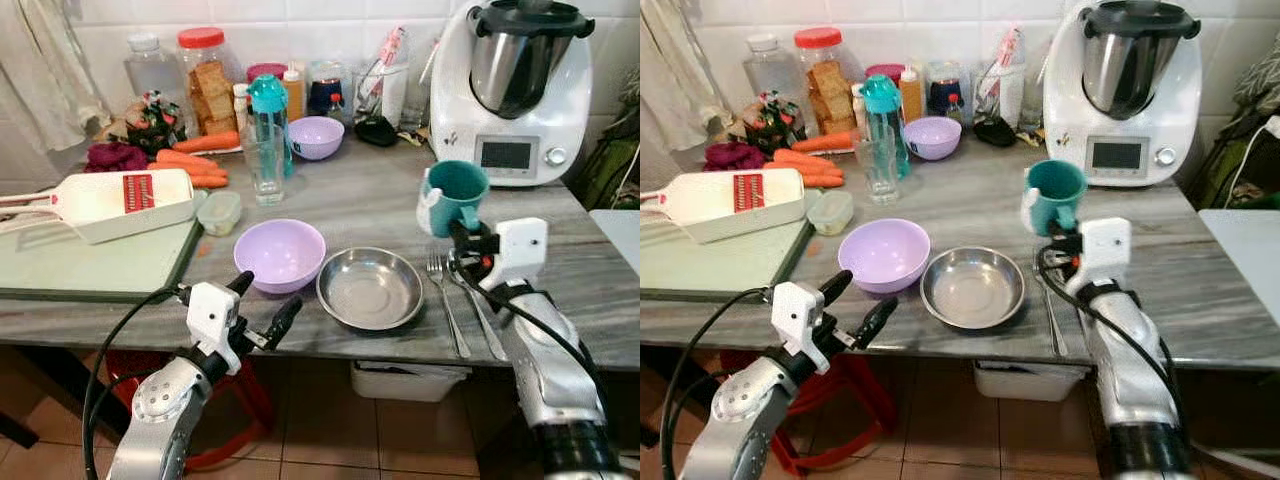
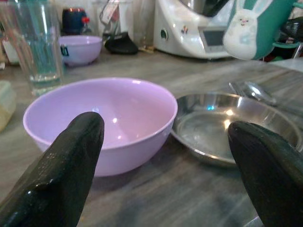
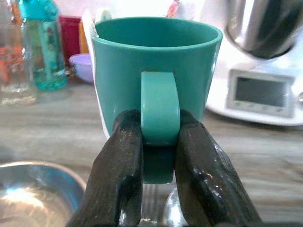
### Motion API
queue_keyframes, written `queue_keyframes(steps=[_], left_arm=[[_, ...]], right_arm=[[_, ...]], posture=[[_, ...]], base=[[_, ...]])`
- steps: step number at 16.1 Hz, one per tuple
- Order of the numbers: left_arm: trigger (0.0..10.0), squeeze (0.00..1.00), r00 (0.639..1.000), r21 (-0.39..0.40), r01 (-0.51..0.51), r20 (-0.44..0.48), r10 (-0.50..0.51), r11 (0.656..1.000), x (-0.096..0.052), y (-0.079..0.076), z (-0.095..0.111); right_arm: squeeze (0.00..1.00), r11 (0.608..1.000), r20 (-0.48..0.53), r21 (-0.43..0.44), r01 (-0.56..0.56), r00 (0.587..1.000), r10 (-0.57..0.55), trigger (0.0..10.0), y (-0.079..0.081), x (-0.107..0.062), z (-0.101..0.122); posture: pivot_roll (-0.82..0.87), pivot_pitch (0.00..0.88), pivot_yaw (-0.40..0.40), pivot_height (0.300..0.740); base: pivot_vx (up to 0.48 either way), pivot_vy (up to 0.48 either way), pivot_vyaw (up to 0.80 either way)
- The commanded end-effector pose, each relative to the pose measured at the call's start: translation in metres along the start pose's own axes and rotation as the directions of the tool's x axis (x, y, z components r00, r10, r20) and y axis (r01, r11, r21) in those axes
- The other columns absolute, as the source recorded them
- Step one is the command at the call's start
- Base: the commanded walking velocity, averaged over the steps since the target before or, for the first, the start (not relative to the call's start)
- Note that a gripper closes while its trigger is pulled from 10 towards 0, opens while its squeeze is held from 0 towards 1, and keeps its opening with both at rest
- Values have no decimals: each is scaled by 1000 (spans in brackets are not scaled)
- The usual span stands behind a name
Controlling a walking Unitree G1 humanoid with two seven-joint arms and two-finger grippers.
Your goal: Setting the table
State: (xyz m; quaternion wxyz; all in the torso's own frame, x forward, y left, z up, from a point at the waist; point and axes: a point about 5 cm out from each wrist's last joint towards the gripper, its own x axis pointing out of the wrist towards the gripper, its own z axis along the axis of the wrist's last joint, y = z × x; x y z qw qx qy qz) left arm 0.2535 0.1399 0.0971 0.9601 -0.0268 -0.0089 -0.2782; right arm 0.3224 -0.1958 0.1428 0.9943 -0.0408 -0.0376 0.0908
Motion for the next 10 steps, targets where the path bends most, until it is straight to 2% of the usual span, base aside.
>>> queue_keyframes(steps=[1, 5, 7, 10], left_arm=[[10000, 0, 1000, 7, 9, 6, -9, 1000, -1, 1, 5], [10000, 0, 999, -4, 48, 3, -48, 999, -2, -2, 6], [10000, 0, 997, -17, 80, 0, -80, 997, -6, -3, 7], [10000, 0, 991, -37, 136, -7, -136, 990, -10, -7, 8]], right_arm=[[0, 999, 29, -6, -36, 999, 36, 10000, 2, 9, 6], [0, 996, 11, 7, -90, 996, 89, 10000, 8, 30, 1], [0, 994, -19, 8, -107, 994, 107, 10000, 11, 35, -6], [0, 994, -53, 16, -104, 993, 105, 10000, 6, 40, -17]], posture=[[-29, 0, 36, 740], [2, 0, 29, 740], [23, 0, 23, 740], [36, 0, 19, 740]], base=[[0, 0, 0], [0, 0, 0], [0, 0, 0], [0, 0, 0]])
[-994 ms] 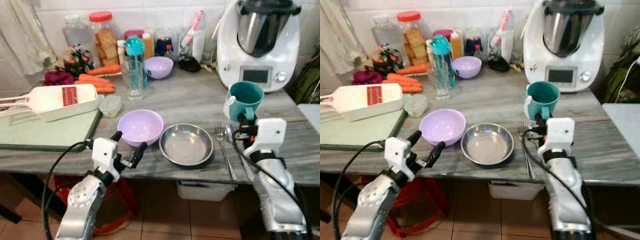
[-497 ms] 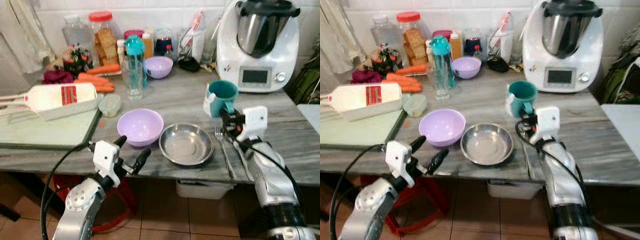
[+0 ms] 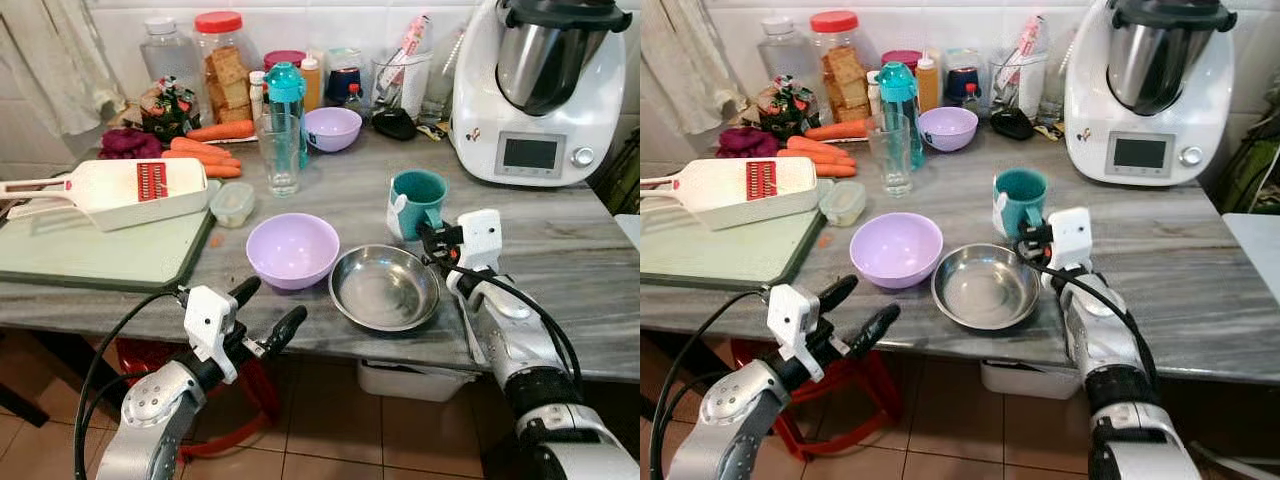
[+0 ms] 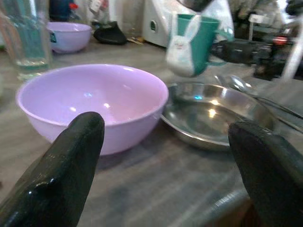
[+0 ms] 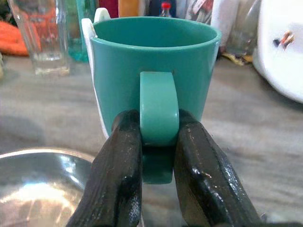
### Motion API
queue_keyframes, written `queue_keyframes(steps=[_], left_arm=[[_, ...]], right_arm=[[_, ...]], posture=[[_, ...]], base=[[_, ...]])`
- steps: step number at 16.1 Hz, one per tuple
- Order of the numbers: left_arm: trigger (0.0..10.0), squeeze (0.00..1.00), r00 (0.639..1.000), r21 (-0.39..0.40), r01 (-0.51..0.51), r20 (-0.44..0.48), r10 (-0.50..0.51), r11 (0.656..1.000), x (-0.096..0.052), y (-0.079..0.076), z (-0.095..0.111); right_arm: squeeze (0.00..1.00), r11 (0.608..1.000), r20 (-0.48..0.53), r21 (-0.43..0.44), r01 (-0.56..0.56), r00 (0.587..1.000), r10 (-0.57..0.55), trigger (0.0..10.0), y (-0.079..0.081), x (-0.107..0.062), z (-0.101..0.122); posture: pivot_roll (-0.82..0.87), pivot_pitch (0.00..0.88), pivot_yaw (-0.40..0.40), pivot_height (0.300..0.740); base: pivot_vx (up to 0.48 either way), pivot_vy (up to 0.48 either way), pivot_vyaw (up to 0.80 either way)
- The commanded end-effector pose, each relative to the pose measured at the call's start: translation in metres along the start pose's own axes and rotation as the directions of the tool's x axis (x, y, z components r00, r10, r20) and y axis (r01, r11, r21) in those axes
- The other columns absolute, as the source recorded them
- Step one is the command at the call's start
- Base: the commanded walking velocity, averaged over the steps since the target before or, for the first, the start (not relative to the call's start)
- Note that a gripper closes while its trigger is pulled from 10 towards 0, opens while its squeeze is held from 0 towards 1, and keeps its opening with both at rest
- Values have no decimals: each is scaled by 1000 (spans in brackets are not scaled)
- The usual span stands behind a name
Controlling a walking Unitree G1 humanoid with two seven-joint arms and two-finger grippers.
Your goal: Setting the table
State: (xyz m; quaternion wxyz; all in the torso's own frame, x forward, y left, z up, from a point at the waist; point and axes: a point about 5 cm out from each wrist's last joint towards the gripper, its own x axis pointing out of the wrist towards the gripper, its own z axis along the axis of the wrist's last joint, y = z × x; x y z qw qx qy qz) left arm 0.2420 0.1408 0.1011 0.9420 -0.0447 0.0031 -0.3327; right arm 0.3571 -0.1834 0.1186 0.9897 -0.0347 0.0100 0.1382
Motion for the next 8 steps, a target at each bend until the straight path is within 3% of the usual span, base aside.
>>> queue_keyframes(steps=[1, 8], left_arm=[[10000, 0, 1000, 4, 29, 4, -29, 1000, 0, -2, 4], [10000, 0, 998, -19, 65, -7, -66, 998, 3, -5, 8]], right_arm=[[0, 1000, 27, -6, -5, 1000, 6, 10000, -3, 5, 8], [0, 999, -29, 28, 27, 999, -26, 10000, -5, 3, -10]], posture=[[36, 0, 21, 740], [27, 0, 32, 740]], base=[[0, 0, 0], [0, 0, 0]])
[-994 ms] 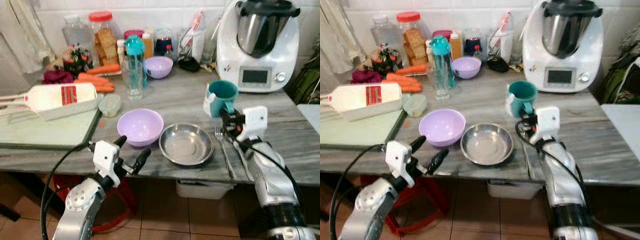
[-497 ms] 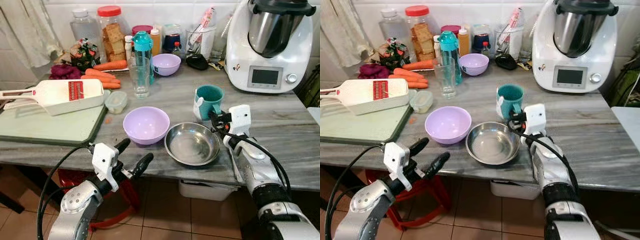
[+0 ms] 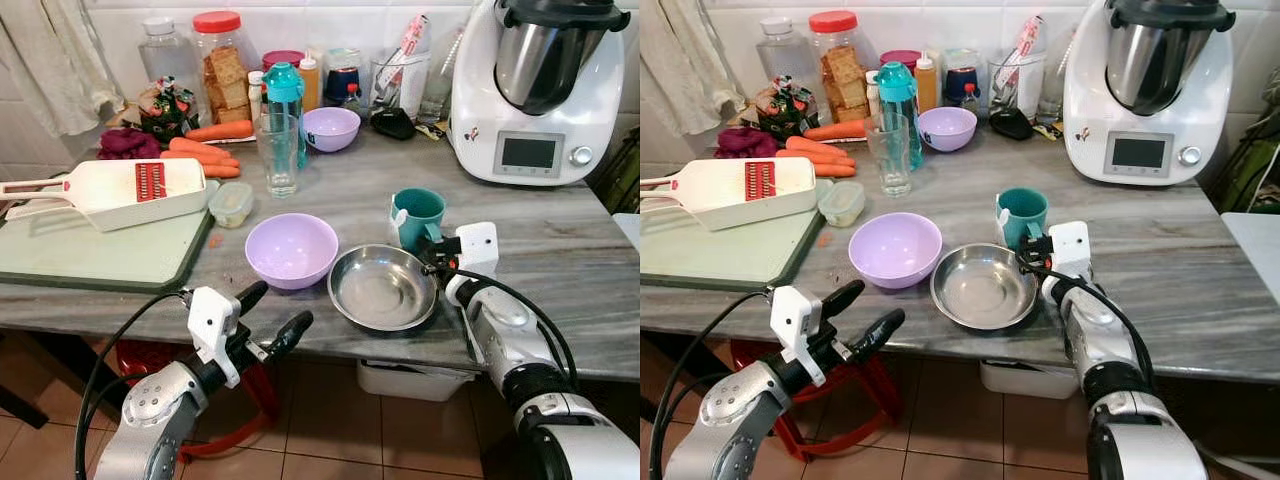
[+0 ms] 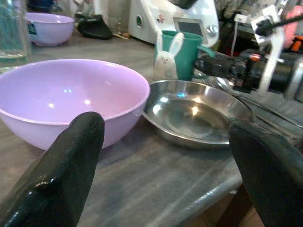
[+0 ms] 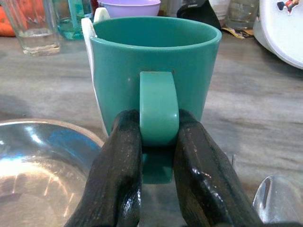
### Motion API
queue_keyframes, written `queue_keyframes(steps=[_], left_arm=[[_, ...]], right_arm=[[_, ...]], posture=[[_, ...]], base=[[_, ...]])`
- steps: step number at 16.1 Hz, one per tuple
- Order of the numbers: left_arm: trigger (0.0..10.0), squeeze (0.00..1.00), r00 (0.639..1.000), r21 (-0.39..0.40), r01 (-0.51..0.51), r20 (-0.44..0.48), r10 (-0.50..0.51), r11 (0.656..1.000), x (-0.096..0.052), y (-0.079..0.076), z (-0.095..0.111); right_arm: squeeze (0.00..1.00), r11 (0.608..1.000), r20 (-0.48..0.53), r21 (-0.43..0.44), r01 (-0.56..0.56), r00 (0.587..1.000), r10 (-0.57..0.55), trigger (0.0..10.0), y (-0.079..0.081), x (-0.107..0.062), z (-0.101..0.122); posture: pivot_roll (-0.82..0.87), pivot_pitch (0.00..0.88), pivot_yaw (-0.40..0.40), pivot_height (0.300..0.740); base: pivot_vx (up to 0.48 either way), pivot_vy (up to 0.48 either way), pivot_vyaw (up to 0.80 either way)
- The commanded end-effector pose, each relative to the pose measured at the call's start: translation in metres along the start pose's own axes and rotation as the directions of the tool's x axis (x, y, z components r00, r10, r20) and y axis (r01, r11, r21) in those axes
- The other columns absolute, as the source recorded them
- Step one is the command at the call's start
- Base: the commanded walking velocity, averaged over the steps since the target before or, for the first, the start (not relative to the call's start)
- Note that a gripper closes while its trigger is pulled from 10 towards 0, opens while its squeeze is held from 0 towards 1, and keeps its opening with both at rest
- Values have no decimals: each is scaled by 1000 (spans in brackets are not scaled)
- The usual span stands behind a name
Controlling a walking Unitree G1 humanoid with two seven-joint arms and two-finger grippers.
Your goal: Setting the table
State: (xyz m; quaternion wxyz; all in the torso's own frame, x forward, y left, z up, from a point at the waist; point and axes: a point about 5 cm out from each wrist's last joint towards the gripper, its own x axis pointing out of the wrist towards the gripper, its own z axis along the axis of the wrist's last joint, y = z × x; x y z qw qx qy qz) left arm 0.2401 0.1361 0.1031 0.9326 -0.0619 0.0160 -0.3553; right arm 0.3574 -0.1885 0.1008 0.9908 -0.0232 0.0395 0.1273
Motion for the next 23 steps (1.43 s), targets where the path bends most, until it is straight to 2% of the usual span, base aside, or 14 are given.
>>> queue_keyframes(steps=[1, 2, 13, 23], left_arm=[[10000, 0, 1000, 23, 19, 5, -19, 1000, 1, -1, 7], [10000, 0, 1000, 23, 21, 5, -21, 1000, 2, -1, 7], [10000, 0, 1000, 16, 19, 15, -19, 1000, 9, -5, 9], [10000, 0, 1000, 15, 19, 15, -19, 1000, 10, -5, 9]], right_arm=[[0, 1000, 27, -2, 7, 1000, -7, 10000, -1, 4, 7], [1000, 1000, 29, 1, 8, 1000, -8, 10000, 0, 4, 7], [1000, 999, 54, -26, 43, 998, -42, 10000, -3, 5, 10], [1000, 999, 55, -28, 45, 998, -44, 10000, -3, 4, 9]], posture=[[27, 0, 33, 740], [27, 0, 33, 740], [19, 0, 31, 740], [19, 0, 31, 740]], base=[[0, 0, 0], [0, 0, 0], [0, 0, 0], [0, 0, 0]])
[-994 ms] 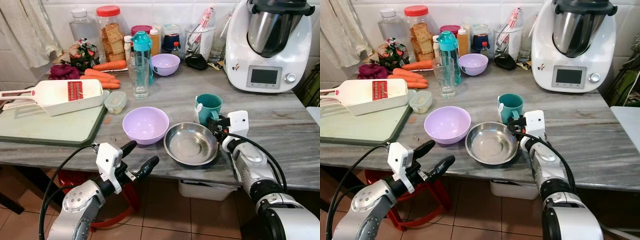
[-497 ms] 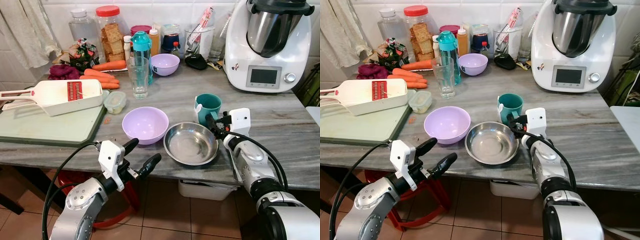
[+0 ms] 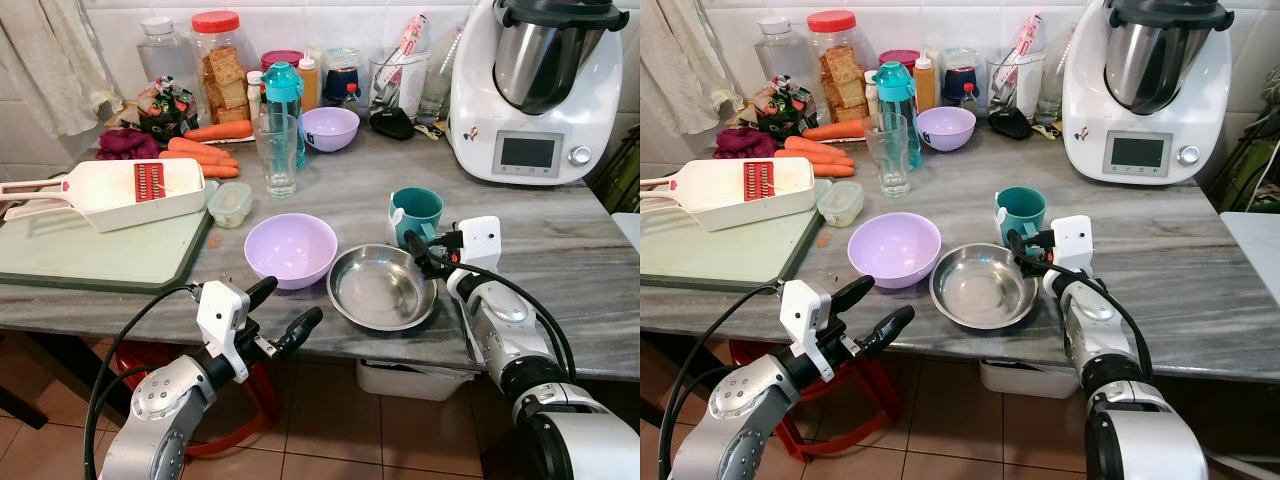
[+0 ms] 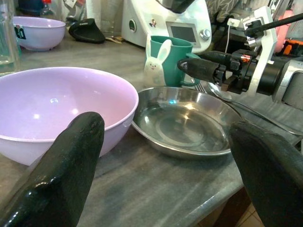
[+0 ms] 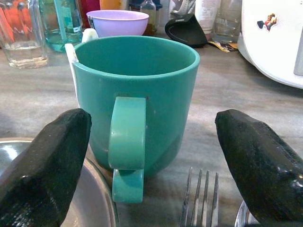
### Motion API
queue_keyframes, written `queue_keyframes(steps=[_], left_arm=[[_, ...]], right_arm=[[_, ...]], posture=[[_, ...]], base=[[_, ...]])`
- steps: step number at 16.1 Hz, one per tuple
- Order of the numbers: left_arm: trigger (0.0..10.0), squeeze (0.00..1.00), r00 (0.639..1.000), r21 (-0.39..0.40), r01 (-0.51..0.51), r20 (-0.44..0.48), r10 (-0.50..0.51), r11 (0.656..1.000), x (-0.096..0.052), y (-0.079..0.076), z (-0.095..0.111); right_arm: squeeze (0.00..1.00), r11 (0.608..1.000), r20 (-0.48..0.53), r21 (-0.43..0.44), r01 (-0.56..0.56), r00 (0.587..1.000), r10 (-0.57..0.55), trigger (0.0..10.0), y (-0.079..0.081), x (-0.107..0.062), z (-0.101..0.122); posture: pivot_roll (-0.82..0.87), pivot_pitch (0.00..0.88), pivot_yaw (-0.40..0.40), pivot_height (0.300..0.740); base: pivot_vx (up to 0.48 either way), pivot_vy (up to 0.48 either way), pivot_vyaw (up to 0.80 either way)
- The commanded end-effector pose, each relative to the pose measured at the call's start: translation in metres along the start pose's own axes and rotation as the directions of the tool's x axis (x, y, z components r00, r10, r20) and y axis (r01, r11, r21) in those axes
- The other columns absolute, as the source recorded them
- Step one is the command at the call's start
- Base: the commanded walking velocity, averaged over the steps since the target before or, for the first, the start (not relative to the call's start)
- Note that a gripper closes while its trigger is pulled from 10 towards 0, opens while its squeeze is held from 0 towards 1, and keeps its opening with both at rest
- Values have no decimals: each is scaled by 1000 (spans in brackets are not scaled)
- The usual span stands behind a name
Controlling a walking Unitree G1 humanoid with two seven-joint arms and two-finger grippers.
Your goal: Setting the table
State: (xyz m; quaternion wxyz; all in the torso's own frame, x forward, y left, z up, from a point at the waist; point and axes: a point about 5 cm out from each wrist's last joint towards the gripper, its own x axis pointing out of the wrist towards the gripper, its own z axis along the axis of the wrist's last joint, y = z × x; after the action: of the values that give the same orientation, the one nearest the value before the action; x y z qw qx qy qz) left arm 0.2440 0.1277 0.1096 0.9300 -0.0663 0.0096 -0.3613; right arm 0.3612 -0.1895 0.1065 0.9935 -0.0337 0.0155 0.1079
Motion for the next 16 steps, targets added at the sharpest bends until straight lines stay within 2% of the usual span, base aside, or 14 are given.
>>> queue_keyframes(steps=[1, 7, 8, 9, 10, 12, 14, 16], left_arm=[[10000, 0, 1000, 19, 5, 0, -5, 1000, 1, 0, 3], [10000, 0, 1000, 19, 5, 0, -5, 1000, 1, 0, 2], [10000, 0, 1000, 9, -4, 20, 3, 1000, 13, -1, -1], [10000, 0, 1000, 3, -5, 28, 5, 1000, 18, -2, -3], [10000, 0, 1000, 3, -3, 29, 3, 1000, 19, -2, -3], [10000, 0, 1000, 7, 1, 29, -2, 1000, 20, -1, -2], [10000, 0, 999, 17, -7, 37, 6, 1000, 20, 2, -1], [10000, 0, 993, 65, -109, 51, 105, 992, 20, 12, 0]], right_arm=[[1000, 1000, 10, -4, 3, 1000, -3, 10000, -1, 2, 3], [1000, 1000, 12, -9, 7, 1000, -6, 10000, -1, 1, 3], [1000, 999, 238, -26, -40, 970, 45, 10000, 21, -3, 36], [1000, 998, 325, -29, -64, 943, 70, 10000, 33, -13, 48], [278, 997, 316, -28, -66, 946, 72, 10000, 34, -16, 45], [0, 998, 303, -24, -63, 951, 68, 10000, 36, -20, 37], [0, 999, 309, -28, -44, 950, 50, 10000, 36, -28, 40], [0, 999, 314, -39, -2, 949, 14, 10000, 35, -42, 45]], posture=[[19, 0, 31, 740], [18, 0, 32, 740], [-35, 0, 20, 740], [-38, 0, 21, 740], [-39, 0, 23, 740], [-38, 0, 26, 740], [-40, 0, 32, 740], [-47, 0, 38, 740]], base=[[0, 0, 0], [0, 0, 0], [0, 0, 0], [0, 0, 0], [0, 0, 0], [0, 0, 0], [0, 0, 0], [0, 0, 0]])
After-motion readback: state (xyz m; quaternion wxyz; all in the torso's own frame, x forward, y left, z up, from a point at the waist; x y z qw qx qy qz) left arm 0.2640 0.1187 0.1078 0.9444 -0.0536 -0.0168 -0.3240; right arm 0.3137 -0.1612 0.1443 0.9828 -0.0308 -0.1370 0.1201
